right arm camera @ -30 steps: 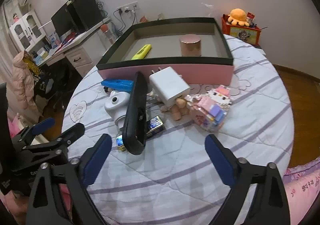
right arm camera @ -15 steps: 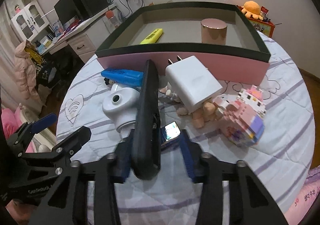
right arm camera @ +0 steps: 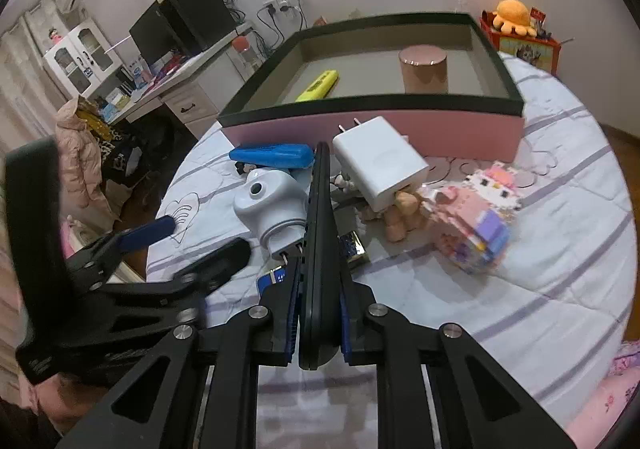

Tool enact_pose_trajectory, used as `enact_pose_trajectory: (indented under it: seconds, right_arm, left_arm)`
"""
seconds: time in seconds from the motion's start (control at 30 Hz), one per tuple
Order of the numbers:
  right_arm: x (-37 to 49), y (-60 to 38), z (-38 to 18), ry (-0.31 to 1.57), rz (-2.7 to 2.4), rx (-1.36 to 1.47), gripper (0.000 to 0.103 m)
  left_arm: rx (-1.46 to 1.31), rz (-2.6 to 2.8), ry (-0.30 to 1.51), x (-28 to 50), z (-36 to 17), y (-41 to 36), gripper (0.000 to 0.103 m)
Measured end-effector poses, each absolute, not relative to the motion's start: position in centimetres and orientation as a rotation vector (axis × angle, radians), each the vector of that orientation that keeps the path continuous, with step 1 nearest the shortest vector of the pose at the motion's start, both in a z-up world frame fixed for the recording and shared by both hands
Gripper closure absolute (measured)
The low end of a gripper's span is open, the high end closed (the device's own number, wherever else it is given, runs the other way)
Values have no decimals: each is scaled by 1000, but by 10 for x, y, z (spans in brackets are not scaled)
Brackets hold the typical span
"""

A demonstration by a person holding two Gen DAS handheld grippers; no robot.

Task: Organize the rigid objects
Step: 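Grasp the black remote with the right tool while the left tool grasps the white device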

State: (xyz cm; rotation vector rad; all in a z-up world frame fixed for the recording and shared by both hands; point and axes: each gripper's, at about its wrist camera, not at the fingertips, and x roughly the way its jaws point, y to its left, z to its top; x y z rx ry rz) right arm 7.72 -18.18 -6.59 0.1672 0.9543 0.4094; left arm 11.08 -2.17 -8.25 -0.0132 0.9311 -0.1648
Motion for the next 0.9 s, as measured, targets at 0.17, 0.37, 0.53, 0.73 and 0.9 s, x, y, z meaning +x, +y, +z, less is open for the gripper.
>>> enact_pose_trajectory:
  seconds: [0.17, 0.37, 0.53, 0.73, 0.9]
  right_arm:
    - [72, -184, -63, 928, 398, 118, 87]
    - [75, -188, -67, 928, 404, 103, 87]
    - [80, -188, -75, 953, 425, 119, 87]
    - [84, -186, -79, 953, 433, 126, 87]
    - [89, -175, -83, 968, 437, 111, 87]
  left_arm:
    - [-30, -160, 926, 120, -83, -32, 1]
    - [-78, -113, 951, 139, -99, -28, 0]
    - [-87, -72, 964, 145, -115, -22, 6]
    - [-67, -51, 932, 140, -115, -7, 42]
    - [-78, -68, 923, 132, -114, 0, 47]
